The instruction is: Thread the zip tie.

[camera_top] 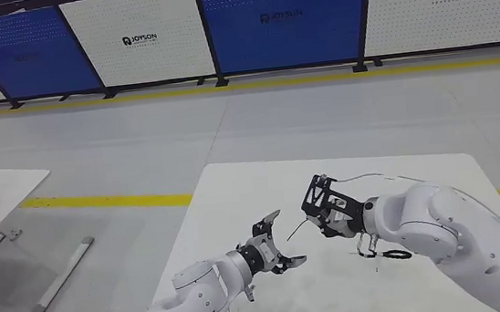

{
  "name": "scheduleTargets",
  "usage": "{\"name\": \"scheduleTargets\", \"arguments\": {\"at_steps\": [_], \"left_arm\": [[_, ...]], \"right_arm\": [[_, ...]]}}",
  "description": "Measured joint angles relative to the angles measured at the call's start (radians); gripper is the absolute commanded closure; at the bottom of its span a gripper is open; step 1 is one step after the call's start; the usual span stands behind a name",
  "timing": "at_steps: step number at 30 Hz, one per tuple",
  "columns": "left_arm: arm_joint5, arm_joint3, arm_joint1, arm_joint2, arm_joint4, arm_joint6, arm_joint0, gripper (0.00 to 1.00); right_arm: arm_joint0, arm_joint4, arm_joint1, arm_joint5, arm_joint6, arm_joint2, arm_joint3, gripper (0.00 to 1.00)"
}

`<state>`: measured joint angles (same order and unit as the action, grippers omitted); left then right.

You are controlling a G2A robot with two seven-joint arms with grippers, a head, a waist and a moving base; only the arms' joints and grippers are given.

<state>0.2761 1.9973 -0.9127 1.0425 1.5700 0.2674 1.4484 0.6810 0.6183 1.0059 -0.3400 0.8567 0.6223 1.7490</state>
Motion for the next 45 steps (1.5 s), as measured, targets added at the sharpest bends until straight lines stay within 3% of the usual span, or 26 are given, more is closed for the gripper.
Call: {"name": "scheduleTargets", "arguments": {"at_steps": [2, 10, 13, 16, 20, 22, 24, 31, 35, 39, 45], "left_arm": [[0.001, -0.005, -0.010, 0.003, 0.000, 0.002, -0.001, 0.00], [0.000, -0.004, -0.008, 0.003, 0.000, 0.001, -0.001, 0.00], [-0.033, -0.007, -0.014, -0.008, -0.022, -0.007, 0.001, 0.00], [-0.025, -0.001, -0.025, -0.016, 0.001, 0.008, -0.009, 0.00], [0.010, 0.004, -0.055, -0.004, 0.000, 0.035, -0.008, 0.00], [0.033, 0.002, -0.073, 0.009, 0.000, 0.046, -0.008, 0.41], [0.061, -0.006, -0.095, 0.022, 0.000, 0.054, -0.008, 0.54], [0.064, -0.034, -0.155, 0.027, 0.000, 0.081, -0.025, 0.72], [0.064, -0.046, -0.181, 0.033, 0.000, 0.093, -0.029, 0.75], [0.064, -0.050, -0.194, 0.039, 0.000, 0.100, -0.025, 0.73], [0.064, -0.055, -0.196, 0.046, 0.000, 0.102, -0.021, 0.75]], "right_arm": [[0.000, 0.000, 0.000, 0.000, 0.000, 0.000, 0.000, 1.00], [0.000, 0.000, 0.000, 0.000, 0.000, 0.000, 0.000, 1.00], [0.000, 0.000, 0.000, 0.000, 0.000, 0.000, 0.000, 1.00], [0.000, 0.000, 0.000, 0.000, 0.000, 0.000, 0.000, 1.00], [0.000, 0.000, 0.000, 0.000, 0.000, 0.000, 0.000, 1.00], [0.000, 0.000, 0.000, 0.000, 0.000, 0.000, 0.000, 1.00], [0.000, 0.000, 0.000, 0.000, 0.000, 0.000, 0.000, 1.00], [0.000, 0.000, 0.000, 0.000, 0.000, 0.000, 0.000, 1.00], [0.000, 0.000, 0.000, 0.000, 0.000, 0.000, 0.000, 1.00], [0.000, 0.000, 0.000, 0.000, 0.000, 0.000, 0.000, 1.00], [0.000, 0.000, 0.000, 0.000, 0.000, 0.000, 0.000, 1.00]]}}
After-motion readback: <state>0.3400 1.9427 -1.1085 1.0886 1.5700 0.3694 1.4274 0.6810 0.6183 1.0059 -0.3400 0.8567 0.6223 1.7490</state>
